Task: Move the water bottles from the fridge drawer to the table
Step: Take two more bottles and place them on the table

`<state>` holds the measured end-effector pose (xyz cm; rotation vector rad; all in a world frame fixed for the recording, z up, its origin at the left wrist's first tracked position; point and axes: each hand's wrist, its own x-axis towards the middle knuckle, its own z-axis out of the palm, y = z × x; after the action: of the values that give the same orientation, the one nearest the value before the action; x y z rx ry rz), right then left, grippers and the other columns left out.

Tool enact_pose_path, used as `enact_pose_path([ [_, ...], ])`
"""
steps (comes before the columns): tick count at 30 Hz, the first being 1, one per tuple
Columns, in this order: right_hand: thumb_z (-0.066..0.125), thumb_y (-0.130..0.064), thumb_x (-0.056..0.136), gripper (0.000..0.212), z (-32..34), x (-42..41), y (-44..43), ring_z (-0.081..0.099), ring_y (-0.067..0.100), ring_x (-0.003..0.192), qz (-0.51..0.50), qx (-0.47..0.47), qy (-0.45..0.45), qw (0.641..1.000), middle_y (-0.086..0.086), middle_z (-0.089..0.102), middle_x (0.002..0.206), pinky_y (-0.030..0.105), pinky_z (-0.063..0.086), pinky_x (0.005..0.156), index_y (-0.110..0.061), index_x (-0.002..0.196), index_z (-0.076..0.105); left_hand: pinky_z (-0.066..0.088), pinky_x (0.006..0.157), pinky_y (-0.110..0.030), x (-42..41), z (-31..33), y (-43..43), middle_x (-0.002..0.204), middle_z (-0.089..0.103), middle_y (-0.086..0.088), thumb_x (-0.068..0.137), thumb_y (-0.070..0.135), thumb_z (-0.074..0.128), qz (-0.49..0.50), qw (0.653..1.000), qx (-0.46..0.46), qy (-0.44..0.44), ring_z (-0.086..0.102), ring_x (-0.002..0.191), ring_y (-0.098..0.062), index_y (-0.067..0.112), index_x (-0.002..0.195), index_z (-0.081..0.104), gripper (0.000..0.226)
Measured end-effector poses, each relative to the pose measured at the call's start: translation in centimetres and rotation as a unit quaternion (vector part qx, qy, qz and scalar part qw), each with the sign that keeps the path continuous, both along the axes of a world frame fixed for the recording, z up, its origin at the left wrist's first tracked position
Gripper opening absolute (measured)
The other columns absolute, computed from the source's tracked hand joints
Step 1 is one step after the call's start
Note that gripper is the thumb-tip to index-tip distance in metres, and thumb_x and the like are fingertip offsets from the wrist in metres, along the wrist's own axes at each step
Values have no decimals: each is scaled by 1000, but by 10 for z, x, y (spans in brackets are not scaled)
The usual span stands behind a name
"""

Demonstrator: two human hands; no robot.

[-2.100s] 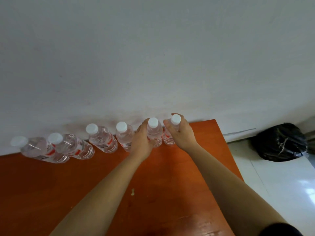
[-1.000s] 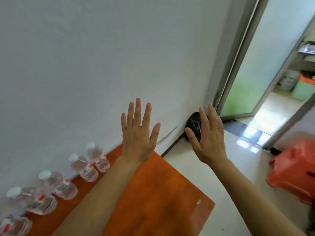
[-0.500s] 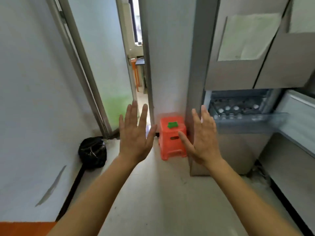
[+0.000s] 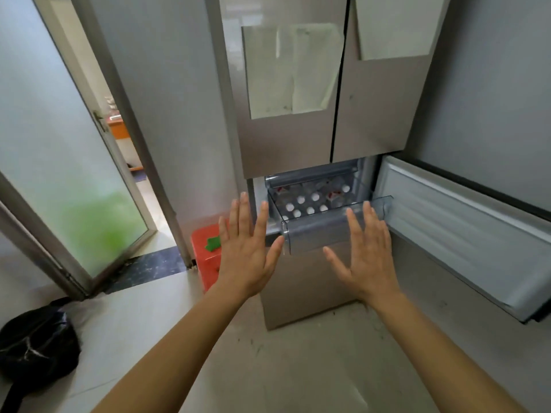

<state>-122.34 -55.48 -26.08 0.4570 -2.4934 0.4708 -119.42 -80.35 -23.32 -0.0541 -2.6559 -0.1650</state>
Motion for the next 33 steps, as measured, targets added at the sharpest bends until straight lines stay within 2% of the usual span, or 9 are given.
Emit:
enact_pose_path([
  [3, 47, -61, 92, 90, 8, -58, 18, 0, 29, 154, -26, 0, -13, 1000, 16, -1, 166, 53, 9, 123, -16, 159, 9, 8, 120, -58, -69, 0, 18, 162, -22, -9, 99, 61, 28, -20, 1000, 14, -19, -18, 150, -27, 24, 157, -4, 76],
  [6, 47, -62, 91, 90, 17, -111, 36, 0, 27, 154, -39, -1, -29, 999, 14, -2, 166, 51, 9, 123, -22, 160, 2, 3, 121, -56, -132, 4, 39, 160, -29, -6, 98, 62, 22, -37, 998, 15, -41, -24, 148, -25, 27, 156, -11, 75],
  [10, 44, -62, 94, 85, 20, -165, 63, 7, 27, 153, -74, -16, -48, 996, 14, 7, 165, 52, 17, 122, -20, 159, 8, -2, 121, -53, -200, 1, 67, 158, -34, -2, 97, 64, 16, -58, 995, 10, -80, -30, 146, -22, 29, 154, -17, 74],
  [13, 35, -68, 94, 85, 10, -203, 87, 8, 26, 153, -75, -13, -80, 994, 12, 7, 166, 48, 18, 122, -20, 159, 10, -3, 121, -53, -243, -13, 88, 157, -35, -1, 96, 66, 13, -74, 991, 10, -110, -30, 146, -22, 30, 154, -17, 75],
  [17, 23, -74, 91, 87, -11, -267, 116, 15, 27, 152, -65, -10, -130, 989, 12, 18, 164, 45, 22, 121, -19, 158, 20, -5, 121, -53, -294, -35, 117, 157, -37, -1, 92, 69, 4, -60, 986, 9, -159, -31, 145, -22, 31, 153, -20, 76],
  [20, 33, -69, 94, 81, -31, -322, 134, 18, 27, 151, -36, 14, -193, 980, 10, 21, 163, 45, 26, 120, -21, 157, 19, -4, 121, -53, -330, -55, 139, 158, -35, -3, 88, 71, 3, -16, 979, 27, -200, -28, 147, -24, 30, 154, -17, 80],
  [24, 42, -61, 96, 71, -52, -384, 150, 37, 28, 140, 33, 38, -262, 964, 10, 37, 155, 45, 41, 109, -19, 153, 29, 2, 120, -56, -366, -82, 165, 161, -26, -5, 92, 69, 13, 55, 960, 55, -268, -20, 149, -27, 30, 156, -12, 79],
  [33, 53, -48, 96, 62, -80, -483, 147, 54, 34, 122, 124, 102, -396, 904, 15, 46, 144, 46, 51, 95, -15, 146, 36, 20, 118, -53, -414, -117, 191, 163, 0, -16, 97, 60, 33, 115, 931, 107, -329, 6, 149, -38, 24, 157, 3, 76],
])
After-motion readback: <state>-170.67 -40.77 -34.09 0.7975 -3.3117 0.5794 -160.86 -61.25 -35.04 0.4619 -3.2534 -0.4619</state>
